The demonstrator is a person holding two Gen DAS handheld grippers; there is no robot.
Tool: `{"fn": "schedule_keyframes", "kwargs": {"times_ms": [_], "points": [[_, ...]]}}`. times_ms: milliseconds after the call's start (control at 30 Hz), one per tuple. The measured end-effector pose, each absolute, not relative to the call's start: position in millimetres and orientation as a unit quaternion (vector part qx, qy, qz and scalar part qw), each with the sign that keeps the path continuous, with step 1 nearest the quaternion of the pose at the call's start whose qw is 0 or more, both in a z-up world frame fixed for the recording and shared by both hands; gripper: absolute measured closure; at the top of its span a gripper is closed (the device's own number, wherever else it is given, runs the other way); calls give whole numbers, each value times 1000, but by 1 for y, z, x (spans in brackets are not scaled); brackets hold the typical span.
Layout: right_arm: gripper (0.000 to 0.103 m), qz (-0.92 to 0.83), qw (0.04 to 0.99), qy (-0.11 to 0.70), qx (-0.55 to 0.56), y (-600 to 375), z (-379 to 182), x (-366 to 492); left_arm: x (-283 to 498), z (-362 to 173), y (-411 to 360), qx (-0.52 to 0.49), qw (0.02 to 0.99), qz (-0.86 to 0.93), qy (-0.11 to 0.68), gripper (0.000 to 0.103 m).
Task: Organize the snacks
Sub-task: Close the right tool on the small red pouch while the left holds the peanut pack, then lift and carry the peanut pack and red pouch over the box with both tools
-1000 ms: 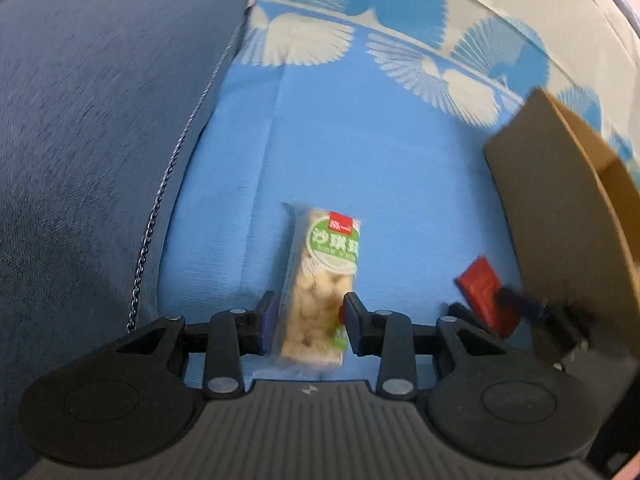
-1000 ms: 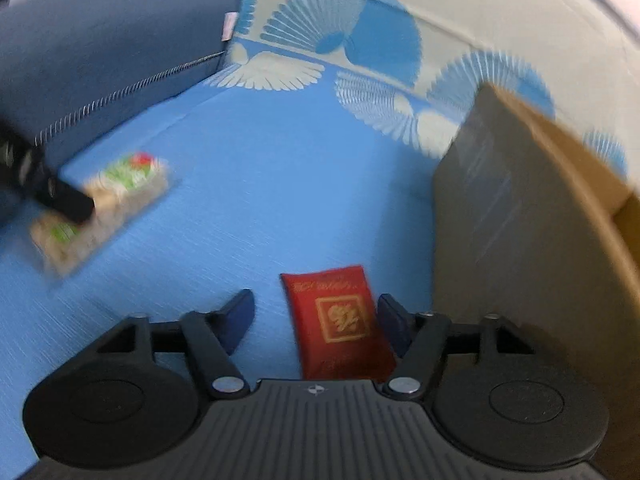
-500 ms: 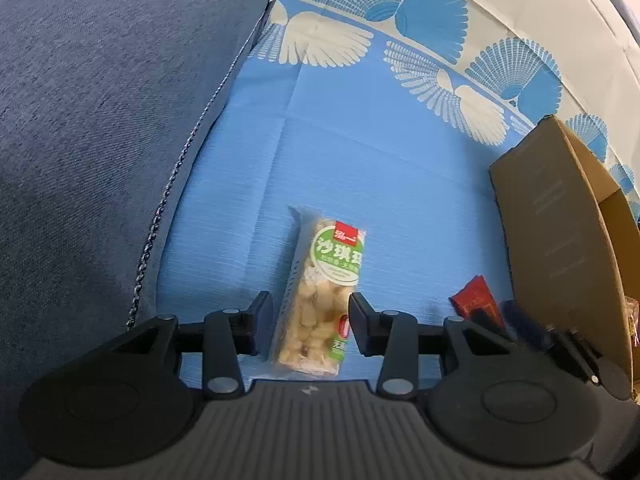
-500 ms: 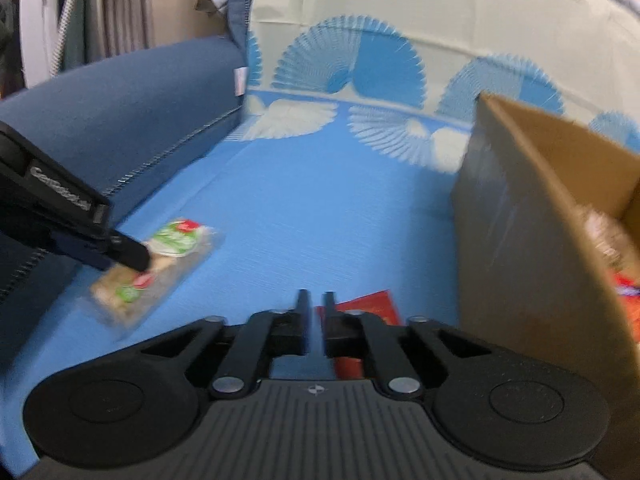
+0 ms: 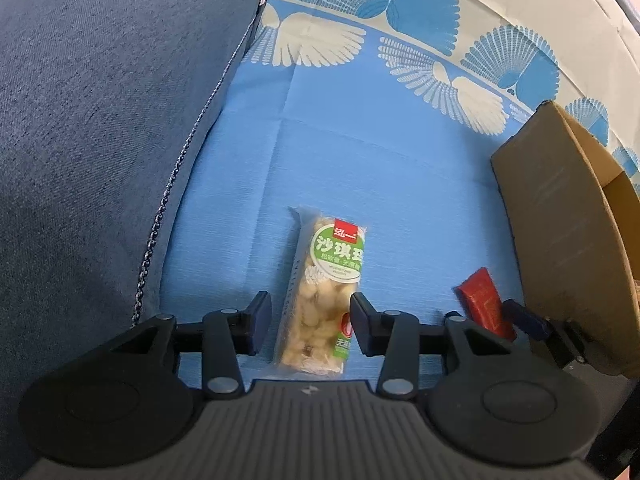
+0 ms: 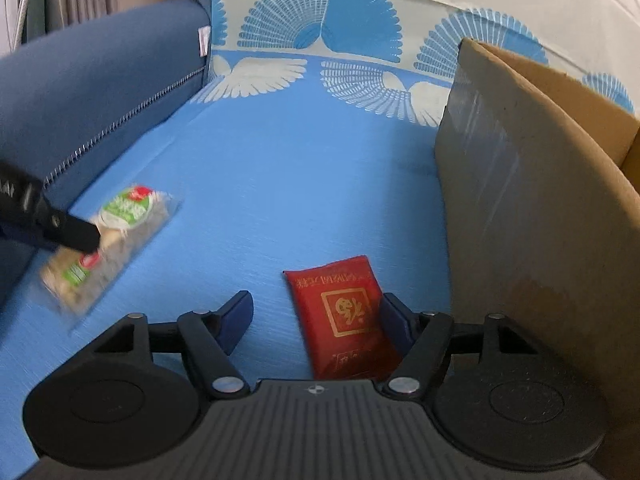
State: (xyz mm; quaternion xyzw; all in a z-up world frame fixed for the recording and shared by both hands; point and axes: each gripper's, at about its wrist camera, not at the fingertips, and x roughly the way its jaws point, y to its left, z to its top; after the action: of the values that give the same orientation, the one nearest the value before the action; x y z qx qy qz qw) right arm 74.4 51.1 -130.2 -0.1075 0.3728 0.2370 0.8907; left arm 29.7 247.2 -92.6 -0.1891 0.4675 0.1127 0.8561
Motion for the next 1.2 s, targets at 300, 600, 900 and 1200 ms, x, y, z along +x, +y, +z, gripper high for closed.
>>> {"fn": "schedule_keyframes", "kwargs": {"times_ms": [300,600,900,1200], "points": [[32,312,870,382,-20,50,-122,70,30,-95,246,-185,855,109,472,51],[42,273,875,393,-74,53,-132,73,40,-106,231,-144,850,95,498,48],[58,292,883,365,-47,45,-119,70,40,-102,227,-128,858,104,486,63],[57,292,870,392,-69,52,-129,72,47,-110,225,-118,844,95,514,62]]}}
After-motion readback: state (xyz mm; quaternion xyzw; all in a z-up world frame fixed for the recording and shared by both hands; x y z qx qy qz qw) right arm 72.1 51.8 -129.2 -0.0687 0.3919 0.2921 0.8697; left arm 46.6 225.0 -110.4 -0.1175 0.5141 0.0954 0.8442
